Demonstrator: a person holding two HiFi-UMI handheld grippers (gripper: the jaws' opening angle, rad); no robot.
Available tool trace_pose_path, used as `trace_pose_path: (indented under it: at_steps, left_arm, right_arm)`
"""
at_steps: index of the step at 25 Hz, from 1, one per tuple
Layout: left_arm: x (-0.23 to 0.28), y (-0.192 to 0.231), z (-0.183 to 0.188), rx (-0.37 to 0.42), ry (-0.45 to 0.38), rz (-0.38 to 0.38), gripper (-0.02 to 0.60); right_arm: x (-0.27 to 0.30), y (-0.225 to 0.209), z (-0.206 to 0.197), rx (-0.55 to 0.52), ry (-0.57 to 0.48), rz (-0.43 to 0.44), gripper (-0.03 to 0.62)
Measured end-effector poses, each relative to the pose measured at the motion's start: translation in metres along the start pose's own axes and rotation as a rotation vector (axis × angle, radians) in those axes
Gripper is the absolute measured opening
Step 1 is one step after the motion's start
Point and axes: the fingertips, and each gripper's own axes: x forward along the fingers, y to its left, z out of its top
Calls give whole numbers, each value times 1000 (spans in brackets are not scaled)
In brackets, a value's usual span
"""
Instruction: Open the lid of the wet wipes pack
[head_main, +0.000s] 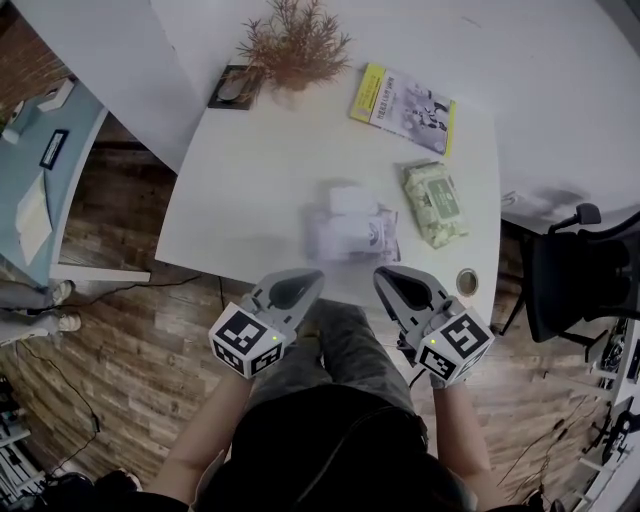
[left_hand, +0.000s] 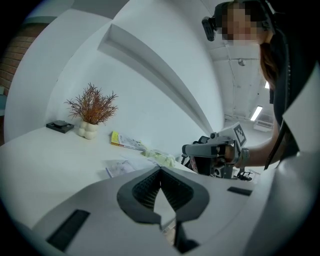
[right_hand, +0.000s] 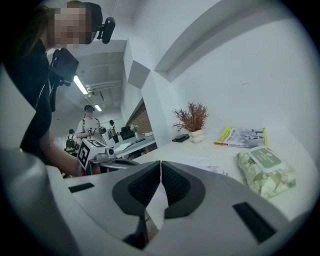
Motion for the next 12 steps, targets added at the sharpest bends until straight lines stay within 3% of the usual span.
trace_pose_path:
  at_steps: [12]
  left_arm:
    - [-13, -23, -12, -29, -13, -29, 12]
  right_arm:
    - [-14, 29, -16, 15, -27, -42, 23]
